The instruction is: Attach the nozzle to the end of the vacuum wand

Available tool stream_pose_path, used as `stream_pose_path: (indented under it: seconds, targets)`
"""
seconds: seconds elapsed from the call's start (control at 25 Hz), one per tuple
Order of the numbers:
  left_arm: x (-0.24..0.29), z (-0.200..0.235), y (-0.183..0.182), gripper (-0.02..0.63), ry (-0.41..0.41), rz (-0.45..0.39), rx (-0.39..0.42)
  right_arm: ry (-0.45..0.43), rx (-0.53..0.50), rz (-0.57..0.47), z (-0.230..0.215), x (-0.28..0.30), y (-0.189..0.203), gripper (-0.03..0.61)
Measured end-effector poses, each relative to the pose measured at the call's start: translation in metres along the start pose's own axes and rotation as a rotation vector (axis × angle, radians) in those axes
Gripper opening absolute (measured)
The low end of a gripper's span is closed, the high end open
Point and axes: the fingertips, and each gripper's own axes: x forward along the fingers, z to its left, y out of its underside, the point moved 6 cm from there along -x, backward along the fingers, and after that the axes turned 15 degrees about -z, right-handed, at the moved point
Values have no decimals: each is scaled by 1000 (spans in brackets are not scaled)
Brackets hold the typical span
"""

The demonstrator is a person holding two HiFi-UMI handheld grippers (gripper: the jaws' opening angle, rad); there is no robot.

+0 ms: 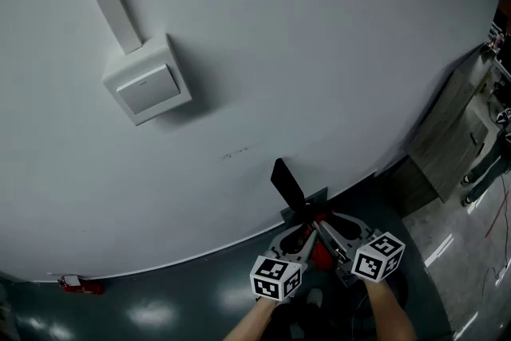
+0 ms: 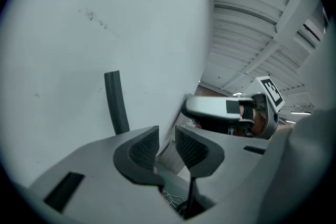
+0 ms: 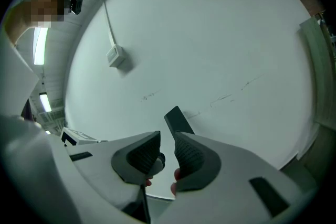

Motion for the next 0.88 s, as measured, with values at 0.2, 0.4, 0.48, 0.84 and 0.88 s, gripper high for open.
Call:
stream_pose_path:
  seconds: [0.2,0.4,0.48,0.84,0.88]
  targets:
    - [-10,-21,-24,35,7,-38,25,40,47,-63,11,-29,-5,45]
    - [-11,-33,-44,5,23,-64,74,62,58,-108,13,-44,-10,31]
    - [-12,-38,-50,5,33,-74,83,68,56,-128,13,-48,-13,28]
    - [-20,-46,-54,5,24,-76,85,78,38,-166,20,-53,-16,18]
    - [-21,-45,-54,5,20,-75,81,79,38,-166,20,-53,-16,18]
